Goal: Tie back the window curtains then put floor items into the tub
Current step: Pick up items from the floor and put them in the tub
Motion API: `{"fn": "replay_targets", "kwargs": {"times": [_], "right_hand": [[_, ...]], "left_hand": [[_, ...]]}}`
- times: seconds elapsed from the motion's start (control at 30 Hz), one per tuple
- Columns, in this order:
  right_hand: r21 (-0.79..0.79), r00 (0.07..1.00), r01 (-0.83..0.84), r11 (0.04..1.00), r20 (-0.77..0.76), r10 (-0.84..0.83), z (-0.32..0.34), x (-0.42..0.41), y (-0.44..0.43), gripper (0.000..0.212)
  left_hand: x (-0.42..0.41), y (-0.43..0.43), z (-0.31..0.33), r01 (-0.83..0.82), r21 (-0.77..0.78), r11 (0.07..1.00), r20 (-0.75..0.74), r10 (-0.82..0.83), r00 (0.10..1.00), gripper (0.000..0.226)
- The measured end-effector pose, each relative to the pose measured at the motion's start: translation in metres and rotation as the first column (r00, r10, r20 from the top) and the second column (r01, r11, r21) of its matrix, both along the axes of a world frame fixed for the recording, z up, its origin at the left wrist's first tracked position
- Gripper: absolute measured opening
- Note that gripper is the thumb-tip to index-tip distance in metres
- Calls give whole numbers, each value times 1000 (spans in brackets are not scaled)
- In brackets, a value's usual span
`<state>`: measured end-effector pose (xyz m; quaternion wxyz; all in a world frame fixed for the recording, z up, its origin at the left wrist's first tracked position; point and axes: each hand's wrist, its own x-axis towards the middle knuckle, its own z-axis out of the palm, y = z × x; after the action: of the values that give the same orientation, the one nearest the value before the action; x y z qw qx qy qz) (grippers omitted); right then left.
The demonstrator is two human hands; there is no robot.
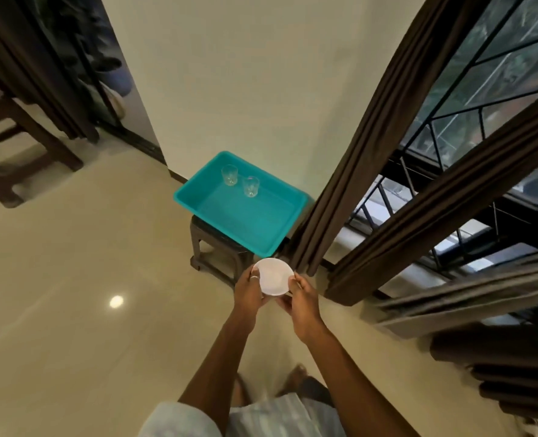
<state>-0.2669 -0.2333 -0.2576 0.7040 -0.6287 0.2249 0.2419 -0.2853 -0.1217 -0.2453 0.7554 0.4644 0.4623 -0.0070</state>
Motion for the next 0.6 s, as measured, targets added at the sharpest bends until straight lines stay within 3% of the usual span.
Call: {"fn": "replay_targets", "kwargs": {"times": [0.13,0.23,0.43,0.6], "right_hand": [[-33,1000,30,999,-7,-30,-7,13,2,34],[-16,998,61,998,-18,-62,-16,37,7,32],[49,997,58,997,-44,-56,-26,119,48,29],[-2,998,23,1000,-57,-23,-37,156,67,29]], "left_hand": [[18,6,-5,95,-43,995,9,-94,995,27],[41,14,-9,125,-2,992,-39,-125,991,40],[106,54,-12,165,135,977,-17,-165,986,35],[144,70,-20,135,171,976,-49,-128,990,32]]}}
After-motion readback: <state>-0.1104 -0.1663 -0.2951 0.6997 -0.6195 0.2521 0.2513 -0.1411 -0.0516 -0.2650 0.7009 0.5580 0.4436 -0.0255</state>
